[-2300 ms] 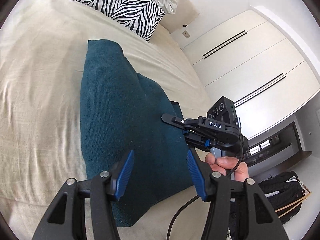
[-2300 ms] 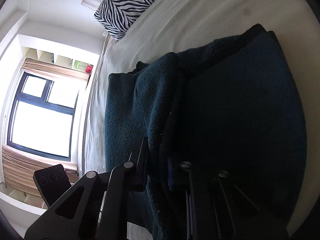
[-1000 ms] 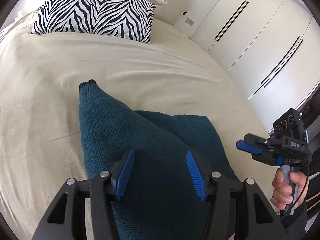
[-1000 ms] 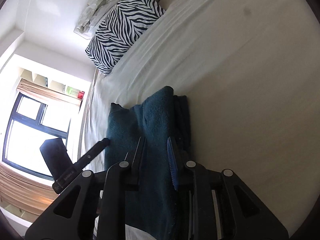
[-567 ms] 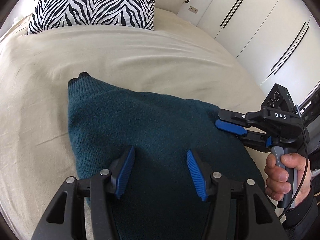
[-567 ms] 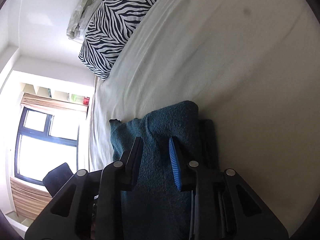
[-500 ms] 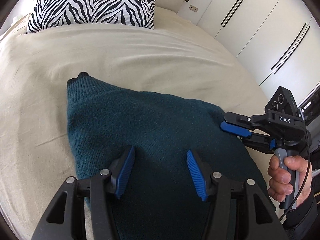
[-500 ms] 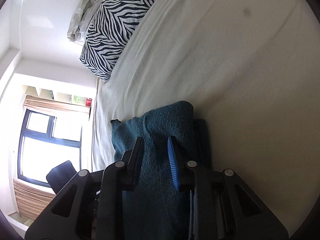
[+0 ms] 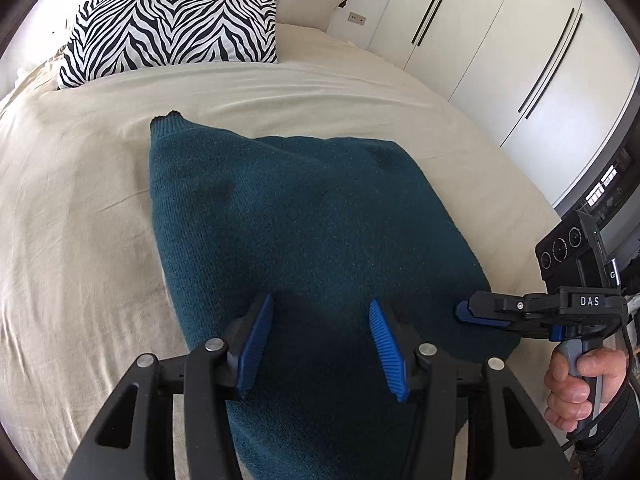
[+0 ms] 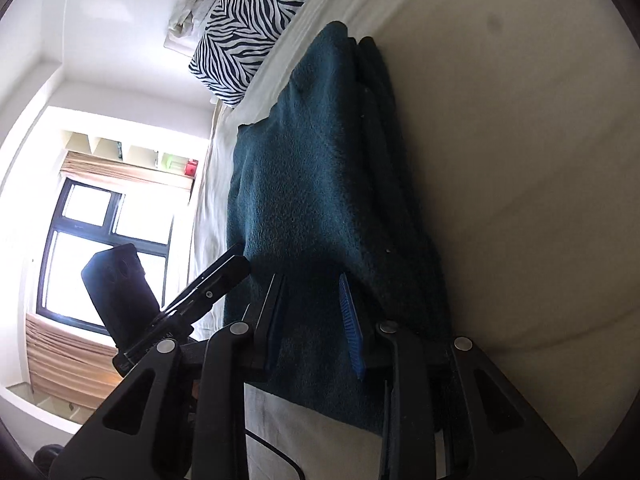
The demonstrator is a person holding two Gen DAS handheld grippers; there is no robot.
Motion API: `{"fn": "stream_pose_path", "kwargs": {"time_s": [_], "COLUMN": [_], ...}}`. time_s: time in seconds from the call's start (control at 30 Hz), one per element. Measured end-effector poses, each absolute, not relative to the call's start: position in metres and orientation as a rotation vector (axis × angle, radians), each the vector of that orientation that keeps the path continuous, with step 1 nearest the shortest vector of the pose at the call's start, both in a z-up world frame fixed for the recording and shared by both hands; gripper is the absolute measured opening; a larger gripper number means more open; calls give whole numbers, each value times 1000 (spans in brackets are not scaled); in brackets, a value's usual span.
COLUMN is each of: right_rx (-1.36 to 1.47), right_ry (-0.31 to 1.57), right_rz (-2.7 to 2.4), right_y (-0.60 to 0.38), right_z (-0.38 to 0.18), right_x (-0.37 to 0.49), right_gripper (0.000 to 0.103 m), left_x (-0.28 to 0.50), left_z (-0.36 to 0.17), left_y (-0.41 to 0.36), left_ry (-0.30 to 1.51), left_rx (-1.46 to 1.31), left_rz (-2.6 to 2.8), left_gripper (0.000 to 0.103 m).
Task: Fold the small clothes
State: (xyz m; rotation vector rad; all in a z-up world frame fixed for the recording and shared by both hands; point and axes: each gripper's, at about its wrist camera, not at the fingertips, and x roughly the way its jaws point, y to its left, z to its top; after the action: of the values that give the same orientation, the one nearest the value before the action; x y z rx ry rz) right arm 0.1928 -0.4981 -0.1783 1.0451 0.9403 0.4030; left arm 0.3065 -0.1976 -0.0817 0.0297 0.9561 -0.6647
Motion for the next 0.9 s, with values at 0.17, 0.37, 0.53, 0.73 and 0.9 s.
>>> {"fn": "stream_pose_path", "kwargs": {"time_s": [0.17, 0.37, 0.53, 0.73, 0.9], "right_rx": [1042, 1037, 936, 819, 883], "right_ry": [930, 917, 931, 802, 917], "right_rz": [366, 384, 315, 201, 260], "right_y": [-489, -482, -501, -539, -544], "right_z": [-176, -180, -150, -96, -113], "right_x": [163, 145, 134, 148, 211], "right_gripper": [25, 25, 26, 84, 82], "left_x": [300, 293, 289, 301, 340], "left_z": [-84, -85, -62, -36, -88], "left_y": [-201, -197, -170, -126, -117], "left_ry": [930, 915, 909, 852, 1109], "left_rx": [92, 122, -8, -171, -391], "left_rz": [-664, -686, -701, -631, -639], "left_gripper": [53, 53, 55, 82, 82]}}
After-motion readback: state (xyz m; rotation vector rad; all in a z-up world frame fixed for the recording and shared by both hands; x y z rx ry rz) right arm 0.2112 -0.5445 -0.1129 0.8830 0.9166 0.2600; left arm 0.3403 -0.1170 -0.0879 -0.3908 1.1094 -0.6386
